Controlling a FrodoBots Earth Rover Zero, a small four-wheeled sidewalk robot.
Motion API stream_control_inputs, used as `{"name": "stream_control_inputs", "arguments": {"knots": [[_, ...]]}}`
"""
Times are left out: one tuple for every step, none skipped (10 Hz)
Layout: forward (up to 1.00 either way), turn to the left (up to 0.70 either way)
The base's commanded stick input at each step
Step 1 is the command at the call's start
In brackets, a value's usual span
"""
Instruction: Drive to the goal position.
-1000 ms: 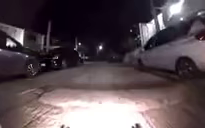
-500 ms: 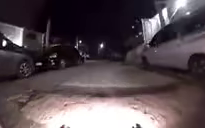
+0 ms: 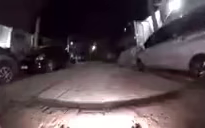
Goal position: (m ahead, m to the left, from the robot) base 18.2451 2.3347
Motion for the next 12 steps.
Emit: {"name": "stream_control_inputs", "arguments": {"knots": [[0.85, 0.00], [0.85, 0.00], [0.85, 0.00], [0.85, 0.00], [0.85, 0.00], [0.85, 0.00], [0.85, 0.00], [0.85, 0.00], [0.85, 0.00], [0.85, 0.00], [0.85, 0.00], [0.85, 0.00]]}}
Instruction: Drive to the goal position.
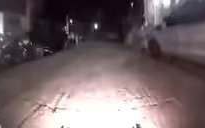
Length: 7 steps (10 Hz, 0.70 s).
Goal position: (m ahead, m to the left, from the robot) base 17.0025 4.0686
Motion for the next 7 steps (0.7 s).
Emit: {"name": "stream_control_inputs", "arguments": {"knots": [[0.85, 0.00], [0.85, 0.00], [0.85, 0.00], [0.85, 0.00], [0.85, 0.00], [0.85, 0.00], [0.85, 0.00]]}}
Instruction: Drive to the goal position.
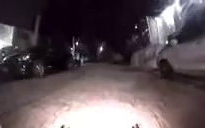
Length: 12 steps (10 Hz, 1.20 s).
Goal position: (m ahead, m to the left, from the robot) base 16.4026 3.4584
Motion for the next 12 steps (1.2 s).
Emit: {"name": "stream_control_inputs", "arguments": {"knots": [[0.85, 0.00], [0.85, -0.09], [0.85, -0.33], [0.85, -0.34], [0.85, -0.22], [0.85, -0.01], [0.85, 0.00], [0.85, 0.00], [0.85, 0.00], [0.85, 0.00], [0.85, 0.00], [0.85, 0.00]]}}
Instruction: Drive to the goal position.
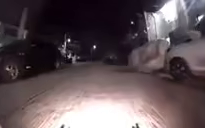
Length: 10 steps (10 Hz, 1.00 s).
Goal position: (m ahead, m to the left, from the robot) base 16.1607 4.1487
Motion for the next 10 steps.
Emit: {"name": "stream_control_inputs", "arguments": {"knots": [[0.85, 0.00], [0.85, 0.00], [0.85, 0.00], [0.85, 0.00], [0.85, 0.00], [0.85, 0.00], [0.85, 0.00], [0.85, 0.00], [0.85, 0.00], [0.85, 0.00]]}}
